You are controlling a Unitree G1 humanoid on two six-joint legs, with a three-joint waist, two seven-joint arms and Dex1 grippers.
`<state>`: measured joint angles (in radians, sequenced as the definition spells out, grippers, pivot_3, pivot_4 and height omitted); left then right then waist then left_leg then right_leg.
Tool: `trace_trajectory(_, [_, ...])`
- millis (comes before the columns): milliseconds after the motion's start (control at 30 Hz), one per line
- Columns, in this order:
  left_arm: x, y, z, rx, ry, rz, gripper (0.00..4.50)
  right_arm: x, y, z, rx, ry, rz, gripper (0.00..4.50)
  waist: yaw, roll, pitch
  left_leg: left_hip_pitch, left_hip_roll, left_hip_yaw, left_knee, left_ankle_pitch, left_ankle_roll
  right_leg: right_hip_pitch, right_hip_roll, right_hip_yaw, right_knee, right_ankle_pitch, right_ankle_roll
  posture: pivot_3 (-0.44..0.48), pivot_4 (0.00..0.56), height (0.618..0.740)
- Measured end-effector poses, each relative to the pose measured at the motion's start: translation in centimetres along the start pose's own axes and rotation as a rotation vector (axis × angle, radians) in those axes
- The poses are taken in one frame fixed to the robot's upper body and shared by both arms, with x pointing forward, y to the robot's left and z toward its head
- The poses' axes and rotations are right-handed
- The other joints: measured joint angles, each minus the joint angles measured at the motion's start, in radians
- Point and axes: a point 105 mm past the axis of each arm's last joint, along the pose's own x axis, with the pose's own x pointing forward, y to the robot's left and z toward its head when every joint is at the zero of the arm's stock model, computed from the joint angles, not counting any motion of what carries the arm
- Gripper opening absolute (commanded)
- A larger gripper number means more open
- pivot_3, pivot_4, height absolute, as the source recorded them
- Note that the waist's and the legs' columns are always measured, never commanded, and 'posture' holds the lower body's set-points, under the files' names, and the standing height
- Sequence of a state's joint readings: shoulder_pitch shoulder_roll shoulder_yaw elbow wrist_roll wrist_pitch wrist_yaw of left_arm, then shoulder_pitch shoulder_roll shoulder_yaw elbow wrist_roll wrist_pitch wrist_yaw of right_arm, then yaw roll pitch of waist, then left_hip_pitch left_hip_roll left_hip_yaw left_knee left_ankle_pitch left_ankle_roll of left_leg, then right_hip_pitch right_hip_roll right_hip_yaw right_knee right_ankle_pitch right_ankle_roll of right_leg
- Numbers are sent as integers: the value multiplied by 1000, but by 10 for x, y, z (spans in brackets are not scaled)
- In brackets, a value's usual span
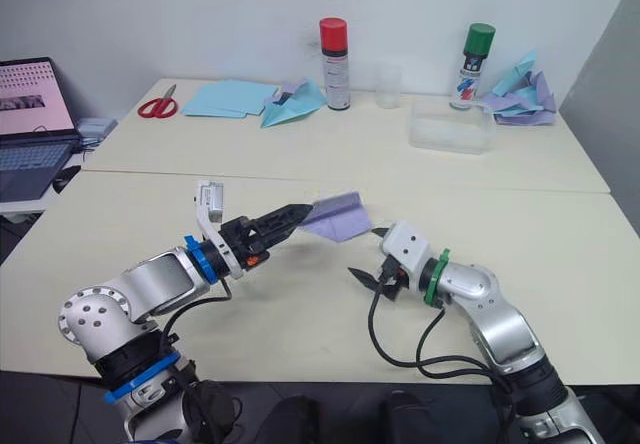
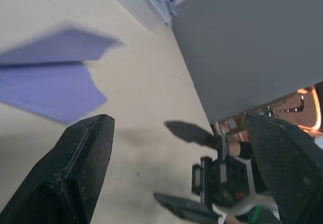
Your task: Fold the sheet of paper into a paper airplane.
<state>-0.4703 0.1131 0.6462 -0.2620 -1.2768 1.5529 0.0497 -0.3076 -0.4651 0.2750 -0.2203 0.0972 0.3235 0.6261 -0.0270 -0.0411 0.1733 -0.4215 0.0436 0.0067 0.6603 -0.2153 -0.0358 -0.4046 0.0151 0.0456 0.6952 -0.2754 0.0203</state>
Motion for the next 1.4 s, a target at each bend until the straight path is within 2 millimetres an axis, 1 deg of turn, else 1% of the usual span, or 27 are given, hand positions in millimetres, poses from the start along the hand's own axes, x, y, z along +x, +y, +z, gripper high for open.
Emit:
trace_trajectory(67, [-5, 6, -8, 19, 38, 23, 4487, 0, -5, -4, -12, 14, -25, 4297, -2, 0, 0, 0, 1, 0, -1, 0, 0, 0, 1, 0, 0, 0, 0, 0, 150, 740])
trace_trajectory(133, [-13, 9, -14, 80, 80, 46, 4487, 0, -10, -6, -17, 21, -44, 4297, -4, 0, 0, 0, 1, -1, -1, 0, 0, -1, 1, 1, 0, -1, -1, 0, 150, 740])
trace_trajectory(200, [-22, 9, -15, 197, 117, 70, 4487, 1, -11, -5, -17, 13, -48, 4297, -5, 1, 0, 1, 1, -1, -2, 0, 0, -1, 1, 1, 0, -1, -4, 0, 150, 740])
trace_trajectory(267, [-28, 11, -5, 336, 110, 96, 4487, 3, -9, -3, -5, -1, -47, 4297, -3, 1, 1, 3, 1, -1, -5, 0, 0, 0, 1, 1, 1, -2, -9, 0, 150, 740])
trace_trajectory(367, [-31, 16, 17, 577, 70, 114, 4487, 5, -7, 0, 10, -16, -40, 4297, 0, 1, 1, 6, 0, 0, -13, 4, -7, -1, 1, 0, -1, -5, -15, 0, 150, 740])
trace_trajectory(400, [-31, 19, 24, 667, 68, 114, 4487, 6, -7, 1, 17, -22, -36, 4297, 1, 2, 1, 6, 0, 1, -15, 4, -7, -1, 1, 0, -2, -5, -16, 0, 150, 740])
trace_trajectory(433, [-30, 22, 28, 721, 64, 114, 4487, 6, -7, 2, 21, -27, -35, 4297, 1, 2, 1, 6, 1, 2, -15, 4, -7, -1, 1, 0, -2, -5, -16, 0, 150, 740])
trace_trajectory(500, [-22, 35, 35, 850, 75, 102, 4487, 5, -8, 5, 36, -43, -28, 4297, 3, 2, 1, 5, 1, 3, -16, 4, -7, -1, 1, -1, -5, -4, -15, 0, 150, 740])
trace_trajectory(567, [-11, 44, 38, 924, 90, 81, 4487, 5, -11, 9, 35, -53, -31, 4297, 4, 2, 1, 4, 2, 3, -16, 4, -7, -1, 1, -2, -7, -3, -13, 0, 150, 740])
trace_trajectory(700, [26, 59, 52, 1077, 112, 29, 4487, 6, -14, 16, 35, -73, -25, 4297, 12, 2, 1, 0, 0, 3, -17, 4, -6, -1, 5, -4, -12, -1, -10, 0, 150, 740])
trace_trajectory(767, [39, 66, 51, 1116, 132, 2, 4487, 6, -14, 18, 38, -76, -24, 4297, 12, 2, 1, -2, 0, 5, -16, 4, -5, -2, 5, -4, -14, -1, -10, 0, 150, 740])
trace_trajectory(867, [50, 74, 49, 1132, 165, -28, 4487, 4, -14, 17, 56, -66, -27, 4297, 7, 2, 1, -6, 0, 6, -16, 3, -4, -6, 5, -4, -14, 0, -12, 0, 150, 740])
trace_trajectory(900, [54, 77, 47, 1136, 183, -39, 4100, 4, -15, 17, 63, -65, -30, 4297, 6, 2, 1, -7, 0, 5, -16, 3, -4, -7, 5, -5, -14, 1, -12, 0, 150, 740])
trace_trajectory(933, [55, 79, 46, 1139, 194, -44, 3890, 3, -15, 18, 64, -65, -32, 4297, 4, 2, 1, -8, 0, 5, -16, 3, -4, -7, 5, -5, -14, 1, -12, 0, 150, 740])
trace_trajectory(1067, [61, 89, 35, 1146, 244, -62, 2653, -2, -17, 15, 79, -55, -65, 4297, 3, 2, 1, -9, 1, 1, -16, 3, -4, -8, 7, -6, -14, 1, -12, 0, 150, 740])
trace_trajectory(1133, [64, 88, 32, 1164, 247, -85, 1980, -4, -19, 13, 89, -46, -79, 4297, 3, 2, 1, -10, 1, 1, -16, 3, -4, -8, 7, -6, -14, 0, -12, 0, 150, 740])
trace_trajectory(1233, [70, 82, 32, 1206, 245, -114, 1059, -5, -19, 16, 88, -51, -91, 4297, 2, 2, 1, -10, 1, 0, -15, 3, -4, -7, 7, -6, -13, 0, -11, 0, 150, 740])
trace_trajectory(1300, [70, 80, 30, 1219, 259, -139, 1059, -7, -20, 17, 87, -53, -96, 4297, 1, 2, 1, -9, 1, 1, -15, 3, -4, -7, 7, -6, -13, 0, -10, 0, 150, 740])
trace_trajectory(1400, [67, 77, 22, 1226, 309, -215, 1059, -9, -23, 18, 91, -49, -106, 4297, 1, 2, 1, -9, 1, 0, -15, 3, -4, -7, 7, -7, -13, 0, -11, 0, 150, 740])
